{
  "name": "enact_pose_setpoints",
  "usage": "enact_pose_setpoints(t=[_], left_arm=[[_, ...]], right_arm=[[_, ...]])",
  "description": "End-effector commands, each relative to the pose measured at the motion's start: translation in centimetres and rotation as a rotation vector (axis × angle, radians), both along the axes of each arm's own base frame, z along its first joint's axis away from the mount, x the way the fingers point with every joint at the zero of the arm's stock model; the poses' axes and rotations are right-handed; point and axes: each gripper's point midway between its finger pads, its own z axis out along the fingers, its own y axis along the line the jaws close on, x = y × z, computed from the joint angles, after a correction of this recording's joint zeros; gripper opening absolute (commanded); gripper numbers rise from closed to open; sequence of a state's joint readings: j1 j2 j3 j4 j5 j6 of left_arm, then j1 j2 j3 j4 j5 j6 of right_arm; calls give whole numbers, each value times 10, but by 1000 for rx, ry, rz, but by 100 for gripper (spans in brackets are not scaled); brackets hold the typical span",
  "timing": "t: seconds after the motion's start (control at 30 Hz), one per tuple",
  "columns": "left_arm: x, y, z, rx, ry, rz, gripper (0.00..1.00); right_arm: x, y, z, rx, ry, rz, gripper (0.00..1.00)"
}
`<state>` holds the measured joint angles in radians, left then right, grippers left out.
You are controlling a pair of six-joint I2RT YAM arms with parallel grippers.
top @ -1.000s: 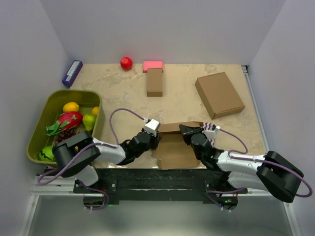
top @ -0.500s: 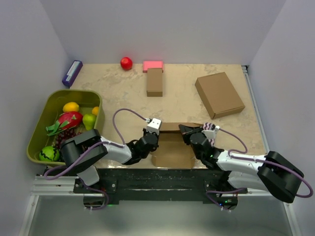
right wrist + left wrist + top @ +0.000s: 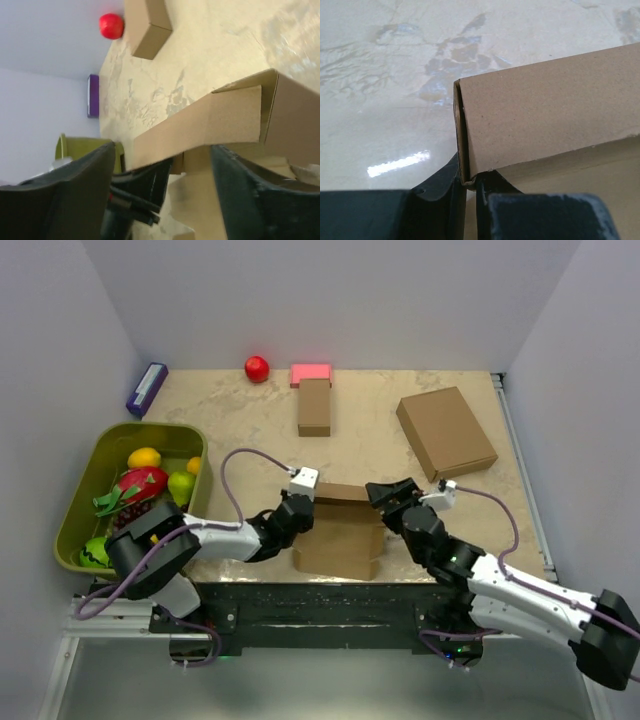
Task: Fold the paper box
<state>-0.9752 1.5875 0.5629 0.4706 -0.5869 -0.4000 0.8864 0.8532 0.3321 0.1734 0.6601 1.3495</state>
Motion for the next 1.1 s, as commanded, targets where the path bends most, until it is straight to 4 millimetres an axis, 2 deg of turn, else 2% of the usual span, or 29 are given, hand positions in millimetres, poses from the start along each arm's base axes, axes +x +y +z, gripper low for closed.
enact_pose_setpoints(t=[0.0,0.07,0.1,0.17,0.2,0.27,0.37,0.53,0.63,0.8,0.9,0.97,1.07], left_arm=[[6,19,10,32,75,-45,0],[13,27,19,29,74,-44,0],[10,31,16,46,105,-57,0],[15,35,23,51,112,-63,0],[11,36,21,56,141,-83,0],[16,39,23,44,164,-85,0],[17,39,23,11,212,-110,0],[18,40,23,1,235,-114,0],[19,41,24,-3,238,-108,0],[20,42,27,-13,232,-99,0],[19,42,28,-17,230,-98,0],[19,42,29,-23,228,-98,0],[18,42,34,-34,215,-99,0]], right_arm=[[-10,-26,29,-312,-48,56,86],[-16,-36,35,-393,-29,76,88],[-18,-39,34,-465,-25,102,89],[-21,-45,35,-543,5,121,92],[-20,-45,28,-617,23,143,92],[-20,-35,24,-651,36,204,91],[-18,-17,7,-683,49,287,87],[-21,1,-14,-709,66,338,84],[-22,5,-20,-740,85,331,84],[-17,1,-46,-801,169,272,82],[-11,-10,-57,-849,205,197,77],[-8,-10,-58,-854,201,176,67],[-4,-9,-61,-860,193,161,57]])
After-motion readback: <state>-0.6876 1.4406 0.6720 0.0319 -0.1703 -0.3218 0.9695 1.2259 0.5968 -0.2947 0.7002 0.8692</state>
